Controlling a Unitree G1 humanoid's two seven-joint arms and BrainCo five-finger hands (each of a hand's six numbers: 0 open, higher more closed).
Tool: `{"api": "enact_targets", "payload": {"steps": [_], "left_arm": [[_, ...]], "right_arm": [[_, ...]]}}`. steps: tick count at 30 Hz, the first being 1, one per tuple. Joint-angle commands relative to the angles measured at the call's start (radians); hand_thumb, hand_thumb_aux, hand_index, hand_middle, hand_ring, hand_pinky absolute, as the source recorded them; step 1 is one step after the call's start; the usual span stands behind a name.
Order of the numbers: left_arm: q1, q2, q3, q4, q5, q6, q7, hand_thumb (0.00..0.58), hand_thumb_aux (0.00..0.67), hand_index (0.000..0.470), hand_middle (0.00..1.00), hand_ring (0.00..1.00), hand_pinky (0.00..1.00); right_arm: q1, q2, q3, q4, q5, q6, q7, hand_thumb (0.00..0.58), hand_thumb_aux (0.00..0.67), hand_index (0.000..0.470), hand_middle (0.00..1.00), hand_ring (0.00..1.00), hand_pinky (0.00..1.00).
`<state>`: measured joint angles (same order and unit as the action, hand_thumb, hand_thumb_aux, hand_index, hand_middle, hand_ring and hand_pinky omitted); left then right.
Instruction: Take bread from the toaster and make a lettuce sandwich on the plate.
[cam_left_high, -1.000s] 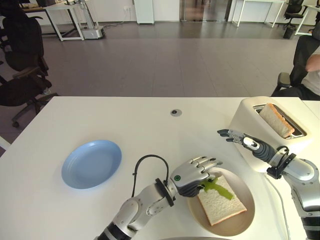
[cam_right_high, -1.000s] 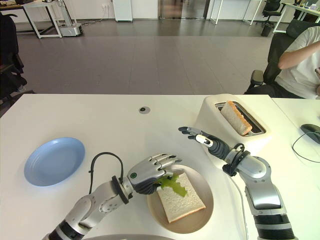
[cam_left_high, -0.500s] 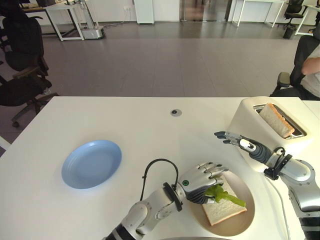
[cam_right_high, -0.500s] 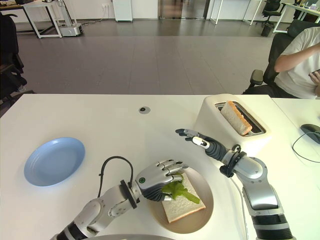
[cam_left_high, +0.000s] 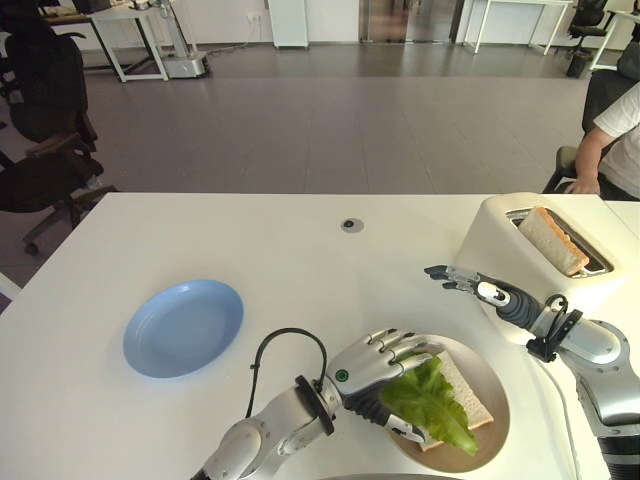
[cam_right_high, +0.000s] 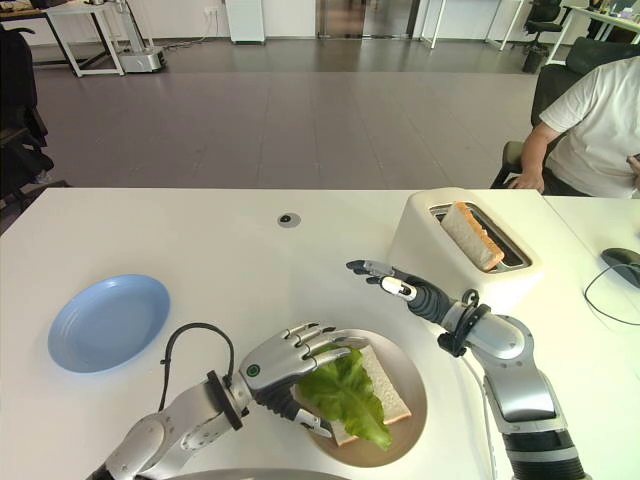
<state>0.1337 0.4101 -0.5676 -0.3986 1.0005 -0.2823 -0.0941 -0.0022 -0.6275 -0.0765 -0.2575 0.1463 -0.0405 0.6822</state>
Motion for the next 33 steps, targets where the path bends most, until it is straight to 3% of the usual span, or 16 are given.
{"api": "enact_targets", "payload": {"steps": [1, 5, 9, 11, 12, 13, 15, 17, 20, 26, 33], "left_arm": [[0.075, -0.018, 0.119, -0.022, -0.217, -0.022, 0.063, 0.0, 0.0, 0.0, 0.0, 0.0, 0.0], [0.109, -0.043, 0.223, 0.02, -0.425, -0.072, 0.113, 0.0, 0.0, 0.0, 0.0, 0.0, 0.0], [0.095, -0.048, 0.267, 0.049, -0.477, -0.105, 0.119, 0.0, 0.0, 0.0, 0.0, 0.0, 0.0], [0.091, -0.052, 0.272, 0.057, -0.48, -0.114, 0.114, 0.0, 0.0, 0.0, 0.0, 0.0, 0.0], [0.09, -0.054, 0.274, 0.059, -0.478, -0.116, 0.112, 0.0, 0.0, 0.0, 0.0, 0.0, 0.0], [0.089, -0.056, 0.275, 0.06, -0.475, -0.119, 0.112, 0.0, 0.0, 0.0, 0.0, 0.0, 0.0], [0.09, -0.058, 0.278, 0.06, -0.47, -0.123, 0.111, 0.0, 0.0, 0.0, 0.0, 0.0, 0.0], [0.092, -0.059, 0.28, 0.06, -0.467, -0.13, 0.111, 0.0, 0.0, 0.0, 0.0, 0.0, 0.0], [0.099, -0.059, 0.287, 0.058, -0.46, -0.135, 0.113, 0.0, 0.0, 0.0, 0.0, 0.0, 0.0], [0.101, -0.061, 0.295, 0.065, -0.447, -0.141, 0.115, 0.0, 0.0, 0.0, 0.0, 0.0, 0.0], [0.114, -0.063, 0.313, 0.058, -0.433, -0.144, 0.119, 0.0, 0.0, 0.0, 0.0, 0.0, 0.0]], "right_arm": [[-0.108, -0.048, -0.178, 0.007, -0.067, -0.1, -0.136, 0.0, 0.0, 0.0, 0.0, 0.0, 0.0], [-0.156, -0.162, -0.284, 0.143, -0.281, -0.215, -0.291, 0.0, 0.0, 0.0, 0.0, 0.0, 0.0], [-0.128, -0.263, -0.232, 0.385, -0.532, -0.306, -0.438, 0.0, 0.0, 0.0, 0.0, 0.0, 0.0], [-0.112, -0.28, -0.196, 0.453, -0.565, -0.325, -0.443, 0.0, 0.0, 0.0, 0.0, 0.0, 0.0], [-0.101, -0.281, -0.181, 0.467, -0.564, -0.329, -0.43, 0.14, 0.087, 0.061, 0.0, 0.0, 0.0], [-0.093, -0.281, -0.169, 0.475, -0.562, -0.335, -0.421, 0.449, 0.352, 0.247, 0.0, 0.0, 0.0], [-0.088, -0.281, -0.15, 0.491, -0.552, -0.343, -0.412, 0.532, 0.478, 0.335, 0.0, 0.0, 0.0], [-0.089, -0.28, -0.138, 0.499, -0.538, -0.341, -0.404, 0.555, 0.531, 0.372, 0.0, 0.0, 0.0], [-0.101, -0.277, -0.122, 0.514, -0.521, -0.342, -0.398, 0.58, 0.67, 0.47, 0.0, 0.0, 0.0], [-0.144, -0.237, -0.14, 0.484, -0.408, -0.315, -0.388, 0.58, 0.67, 0.47, 0.0, 0.0, 0.0], [-0.278, -0.249, -0.313, 0.503, -0.088, -0.067, -0.282, 0.58, 0.67, 0.47, 0.0, 0.0, 0.0]]}}
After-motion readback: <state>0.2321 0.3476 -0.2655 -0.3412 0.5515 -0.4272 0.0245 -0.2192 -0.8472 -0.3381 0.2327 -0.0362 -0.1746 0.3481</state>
